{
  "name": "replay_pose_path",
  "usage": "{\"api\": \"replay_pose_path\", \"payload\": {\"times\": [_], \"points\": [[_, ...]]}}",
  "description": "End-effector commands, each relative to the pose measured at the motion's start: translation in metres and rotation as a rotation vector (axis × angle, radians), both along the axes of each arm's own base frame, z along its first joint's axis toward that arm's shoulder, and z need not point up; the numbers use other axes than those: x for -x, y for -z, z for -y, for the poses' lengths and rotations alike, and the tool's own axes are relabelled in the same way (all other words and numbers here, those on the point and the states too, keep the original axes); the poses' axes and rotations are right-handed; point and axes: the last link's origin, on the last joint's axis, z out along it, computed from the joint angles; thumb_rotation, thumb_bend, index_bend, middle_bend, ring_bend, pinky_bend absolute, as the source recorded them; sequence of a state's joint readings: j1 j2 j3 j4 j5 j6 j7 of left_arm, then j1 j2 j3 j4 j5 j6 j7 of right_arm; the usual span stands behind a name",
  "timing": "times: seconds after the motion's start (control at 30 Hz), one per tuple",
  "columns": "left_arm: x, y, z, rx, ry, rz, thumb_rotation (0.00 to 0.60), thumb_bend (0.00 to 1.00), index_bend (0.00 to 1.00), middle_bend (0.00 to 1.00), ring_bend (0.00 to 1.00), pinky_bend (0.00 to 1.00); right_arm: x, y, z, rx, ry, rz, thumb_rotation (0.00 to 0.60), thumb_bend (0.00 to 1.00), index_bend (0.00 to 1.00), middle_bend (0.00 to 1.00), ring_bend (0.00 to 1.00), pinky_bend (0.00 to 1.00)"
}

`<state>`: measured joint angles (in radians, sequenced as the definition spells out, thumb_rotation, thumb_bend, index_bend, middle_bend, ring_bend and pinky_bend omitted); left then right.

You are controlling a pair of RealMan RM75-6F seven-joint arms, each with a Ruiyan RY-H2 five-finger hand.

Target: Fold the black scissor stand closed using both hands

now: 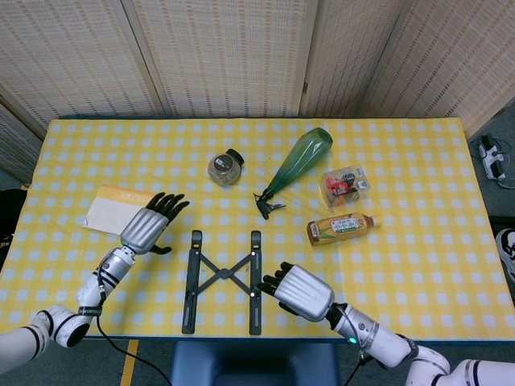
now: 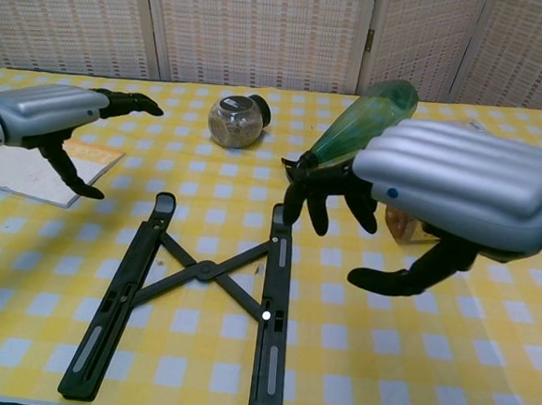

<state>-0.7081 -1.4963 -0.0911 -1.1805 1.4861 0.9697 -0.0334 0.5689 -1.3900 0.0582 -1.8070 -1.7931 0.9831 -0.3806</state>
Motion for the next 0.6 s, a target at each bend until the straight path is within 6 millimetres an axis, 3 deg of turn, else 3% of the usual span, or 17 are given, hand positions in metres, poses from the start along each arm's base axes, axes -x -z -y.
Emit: {"api": "replay_pose_path", "payload": {"times": [0.03,0.23,0.6], "points": [[-0.008,0.018,-0.001,0.011,0.029,-0.020,0.600,0.13,0.00,0.02,0.00,0.00,-0.011,0.022,-0.002,0.065,-0.011,0.023,0.600,0.32,0.37,0.51,0.63,0.54],[-0.008,0.034,0.004,0.032,0.039,-0.050,0.600,0.13,0.00,0.01,0.00,0.00,-0.012,0.044,-0.001,0.067,-0.019,-0.014,0.600,0.32,0.40,0.58,0.70,0.64],[0.002,0.045,0.011,0.053,0.020,-0.076,0.600,0.13,0.00,0.00,0.00,0.00,0.001,0.067,0.001,0.057,0.000,-0.078,0.600,0.32,0.41,0.60,0.71,0.65]]}}
